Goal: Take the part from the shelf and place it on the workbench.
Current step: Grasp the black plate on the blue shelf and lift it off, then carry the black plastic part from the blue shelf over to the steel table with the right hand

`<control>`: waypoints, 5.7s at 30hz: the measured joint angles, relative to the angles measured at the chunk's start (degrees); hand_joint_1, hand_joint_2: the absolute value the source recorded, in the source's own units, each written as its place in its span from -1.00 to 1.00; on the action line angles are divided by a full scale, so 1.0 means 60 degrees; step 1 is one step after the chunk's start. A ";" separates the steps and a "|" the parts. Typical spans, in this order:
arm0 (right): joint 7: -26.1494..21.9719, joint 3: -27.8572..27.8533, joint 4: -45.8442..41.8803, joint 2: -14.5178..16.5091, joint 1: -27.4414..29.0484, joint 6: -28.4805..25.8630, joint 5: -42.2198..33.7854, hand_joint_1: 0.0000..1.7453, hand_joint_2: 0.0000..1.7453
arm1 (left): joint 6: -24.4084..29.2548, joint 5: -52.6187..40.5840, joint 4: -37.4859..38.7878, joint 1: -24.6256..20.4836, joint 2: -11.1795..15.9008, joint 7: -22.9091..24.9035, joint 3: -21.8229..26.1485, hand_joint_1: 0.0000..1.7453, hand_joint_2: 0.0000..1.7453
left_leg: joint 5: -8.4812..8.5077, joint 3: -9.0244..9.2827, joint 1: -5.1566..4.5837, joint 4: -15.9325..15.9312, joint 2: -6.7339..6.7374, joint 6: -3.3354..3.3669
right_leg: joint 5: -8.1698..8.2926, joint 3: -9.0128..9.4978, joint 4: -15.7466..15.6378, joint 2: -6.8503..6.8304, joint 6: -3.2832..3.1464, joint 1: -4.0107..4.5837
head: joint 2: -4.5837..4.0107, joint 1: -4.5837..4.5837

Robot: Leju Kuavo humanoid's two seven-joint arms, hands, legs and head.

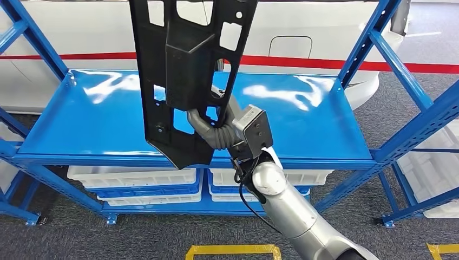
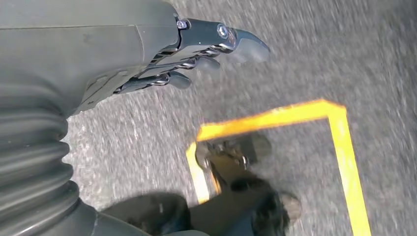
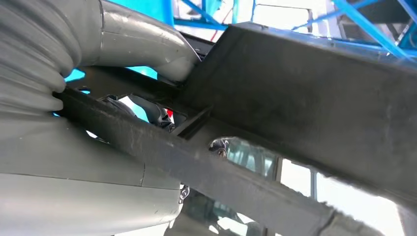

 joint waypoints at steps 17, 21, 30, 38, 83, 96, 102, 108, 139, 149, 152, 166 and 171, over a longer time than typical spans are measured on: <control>-0.0035 0.0295 0.0663 0.0650 -0.0216 0.0257 0.0279 1.00 1.00 | -0.0145 -0.0079 0.0005 0.0277 0.0170 -0.0119 0.0175 -1.00 1.00 | -0.0479 -0.0945 -0.0148 0.1257 0.0077 -0.0235 | -0.0055 0.0945 -0.0717 -0.0069 -0.0664 0.0230 | 0.0000 -0.0015; -0.0032 0.0301 0.0750 0.0664 -0.0200 0.0256 0.0290 1.00 1.00 | -0.0146 -0.0096 0.0007 0.0296 0.0199 -0.0131 0.0178 -1.00 1.00 | -0.0918 -0.1035 0.0050 0.2254 0.0106 -0.0498 | 0.0082 0.0746 -0.0661 -0.0079 -0.0574 0.0156 | -0.0001 -0.0018; -0.0022 0.0066 0.0778 0.0444 0.0144 -0.0119 0.0849 1.00 1.00 | 0.0006 -0.0554 0.0005 0.0197 0.0051 -0.0106 0.0139 -1.00 1.00 | 0.0041 -0.0159 0.0069 0.0142 -0.0021 -0.0083 | 0.0047 0.0138 -0.0170 -0.0040 -0.0049 0.0083 | -0.0001 -0.0055; -0.0079 -0.0834 0.0341 -0.0670 0.0820 0.0166 0.0445 1.00 1.00 | 0.0227 -0.1045 -0.0017 -0.0224 -0.0473 0.0408 -0.0137 -1.00 1.00 | 0.0739 -0.1034 -0.0102 0.0136 -0.0002 0.0187 | -0.1031 0.0411 0.1189 -0.0036 -0.0114 0.0252 | -0.0001 -0.0017; -0.0256 -0.0614 0.0834 -0.1123 0.0384 -0.0206 0.0601 1.00 1.00 | 0.0637 -0.0554 0.0061 0.0423 0.0233 -0.0515 0.0434 -1.00 1.00 | -0.0382 -0.1130 0.0081 0.2352 0.0119 -0.0542 | -0.0080 0.0650 -0.0501 -0.0083 -0.0523 0.0201 | -0.0001 0.0033; -0.0607 -0.1067 0.0844 -0.1351 0.1078 -0.0546 0.0731 1.00 1.00 | 0.0802 -0.0589 0.0084 0.0475 0.0470 -0.0492 0.0471 -1.00 1.00 | 0.0175 -0.0493 0.0012 0.0190 0.0132 0.0163 | -0.1288 -0.0681 0.2289 -0.0058 -0.0119 0.0158 | 0.0000 0.0127; -0.0594 -0.1069 0.0456 -0.1280 0.1241 -0.0621 0.1155 1.00 1.00 | 0.0641 -0.0680 0.0080 0.0475 0.0531 -0.0596 0.0478 -1.00 1.00 | 0.0778 -0.1031 0.0003 0.0149 0.0132 -0.0090 | -0.0923 0.1450 -0.0264 -0.0034 0.0002 0.0209 | -0.0001 0.0126; -0.0501 -0.1071 -0.0159 -0.1345 0.1623 -0.1063 0.1339 1.00 1.00 | 0.0351 -0.1096 0.0092 0.0447 0.0469 -0.0642 0.0425 -1.00 1.00 | 0.0046 -0.1318 0.0025 0.0755 0.0126 -0.0350 | -0.0497 0.1245 -0.0608 -0.0047 -0.0457 0.0100 | -0.0001 0.0096; -0.0109 -0.1332 -0.1249 -0.1909 0.2245 -0.0956 0.1133 1.00 1.00 | 0.0183 -0.1261 0.0058 -0.0114 -0.0254 -0.0239 0.0087 -1.00 1.00 | -0.0258 -0.1187 -0.0014 0.0917 0.0131 -0.0311 | -0.0385 0.1195 -0.0636 0.0008 -0.0478 0.0140 | -0.0001 0.0070; -0.0147 -0.1456 -0.1247 -0.1824 0.2127 -0.1170 0.1250 1.00 1.00 | 0.0198 -0.1266 -0.0012 -0.0307 -0.0243 -0.0250 0.0275 -1.00 1.00 | -0.0611 0.0679 -0.0114 0.0104 0.0065 -0.0185 | 0.0244 0.0337 -0.0341 -0.0041 -0.0269 0.0285 | -0.0001 0.0084; -0.0162 -0.1543 -0.1234 -0.1830 0.2118 -0.1286 0.1352 1.00 1.00 | 0.0198 -0.1322 -0.0013 -0.0285 -0.0247 -0.0212 0.0322 -1.00 1.00 | -0.0372 0.0467 -0.0153 -0.0005 0.0106 0.0070 | 0.0235 0.0154 -0.0254 -0.0032 -0.0099 0.0246 | 0.0000 0.0083; -0.0184 -0.1655 -0.1171 -0.1845 0.2222 -0.1272 0.1319 1.00 1.00 | 0.0141 -0.1391 -0.0039 -0.0279 -0.0290 -0.0192 0.0363 -1.00 1.00 | 0.1247 -0.1001 -0.0098 -0.0198 0.0219 -0.0162 | -0.0891 0.1662 -0.0635 0.0050 -0.0161 0.0231 | -0.0001 0.0143; -0.0573 -0.1840 -0.1371 -0.1950 0.2435 -0.1120 0.1394 1.00 1.00 | 0.0140 -0.1362 -0.0040 -0.0247 -0.0312 -0.0296 0.0411 -1.00 1.00 | -0.0578 -0.1481 -0.0056 0.1527 0.0164 -0.0301 | -0.0321 0.1196 -0.0674 0.0011 -0.0580 0.0164 | -0.0001 0.0081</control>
